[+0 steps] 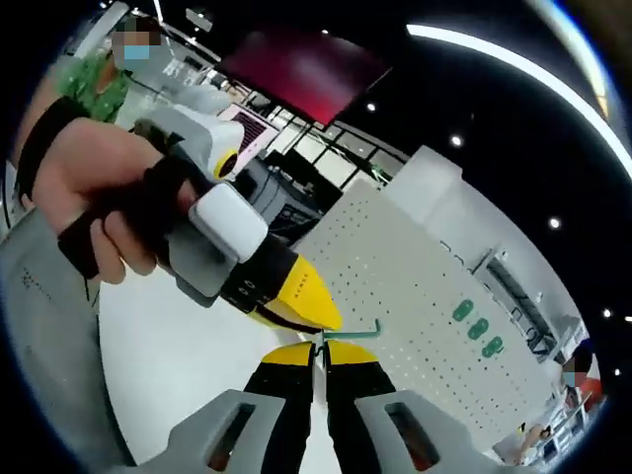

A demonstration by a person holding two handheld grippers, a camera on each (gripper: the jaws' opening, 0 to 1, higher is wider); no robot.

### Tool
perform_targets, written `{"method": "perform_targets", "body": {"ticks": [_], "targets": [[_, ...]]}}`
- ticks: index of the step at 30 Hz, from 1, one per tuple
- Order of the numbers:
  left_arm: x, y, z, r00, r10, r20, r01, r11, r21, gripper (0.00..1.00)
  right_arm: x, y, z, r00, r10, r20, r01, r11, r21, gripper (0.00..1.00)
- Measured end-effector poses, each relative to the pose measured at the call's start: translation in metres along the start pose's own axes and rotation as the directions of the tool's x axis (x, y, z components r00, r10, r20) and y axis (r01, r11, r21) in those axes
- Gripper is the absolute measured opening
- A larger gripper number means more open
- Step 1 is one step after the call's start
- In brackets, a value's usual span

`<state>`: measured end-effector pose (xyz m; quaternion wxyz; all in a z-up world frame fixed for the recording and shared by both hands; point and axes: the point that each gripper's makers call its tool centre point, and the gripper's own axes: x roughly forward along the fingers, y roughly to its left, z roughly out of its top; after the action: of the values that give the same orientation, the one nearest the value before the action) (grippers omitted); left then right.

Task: Insert the hook assembly into the mounting plate slot until the hook locks in place.

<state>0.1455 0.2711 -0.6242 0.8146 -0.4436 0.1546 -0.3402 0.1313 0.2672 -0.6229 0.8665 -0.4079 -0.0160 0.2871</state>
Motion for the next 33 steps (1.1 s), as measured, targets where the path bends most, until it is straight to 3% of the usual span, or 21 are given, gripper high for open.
{"method": "perform_targets", "body": {"ticks": [7, 8, 10, 13, 23, 33], "targets": [[-0.001, 0.004, 0.004, 1.000, 0.015, 0.020, -0.015, 0.999, -0.031, 0.12, 0.000, 0.002, 0.006, 1.000, -0.023, 0.002, 0.023, 0.982, -0.188, 0.02], [-0.001, 0.003, 0.005, 1.000, 0.013, 0.026, -0.011, 0.997, -0.083, 0.12, 0.000, 0.002, 0.008, 1.000, -0.031, 0.006, 0.031, 0.971, -0.236, 0.02], [-0.001, 0.005, 0.006, 1.000, 0.010, 0.026, -0.007, 0.996, -0.093, 0.11, -0.001, 0.003, 0.010, 0.999, -0.035, 0.009, 0.036, 0.951, -0.306, 0.02], [-0.001, 0.006, 0.006, 1.000, 0.018, 0.018, -0.016, 0.994, -0.112, 0.07, -0.001, 0.004, 0.010, 0.999, -0.029, 0.021, 0.034, 0.945, -0.327, 0.02], [-0.001, 0.005, 0.007, 1.000, 0.011, 0.018, -0.008, 0.991, -0.131, 0.04, -0.001, 0.003, 0.013, 0.999, -0.019, 0.036, 0.029, 0.953, -0.300, 0.04], [-0.003, 0.002, 0.013, 0.999, 0.009, 0.045, -0.006, 0.999, -0.049, 0.02, 0.001, 0.010, 0.011, 0.999, 0.028, 0.039, -0.020, 0.978, -0.208, 0.09]]}}
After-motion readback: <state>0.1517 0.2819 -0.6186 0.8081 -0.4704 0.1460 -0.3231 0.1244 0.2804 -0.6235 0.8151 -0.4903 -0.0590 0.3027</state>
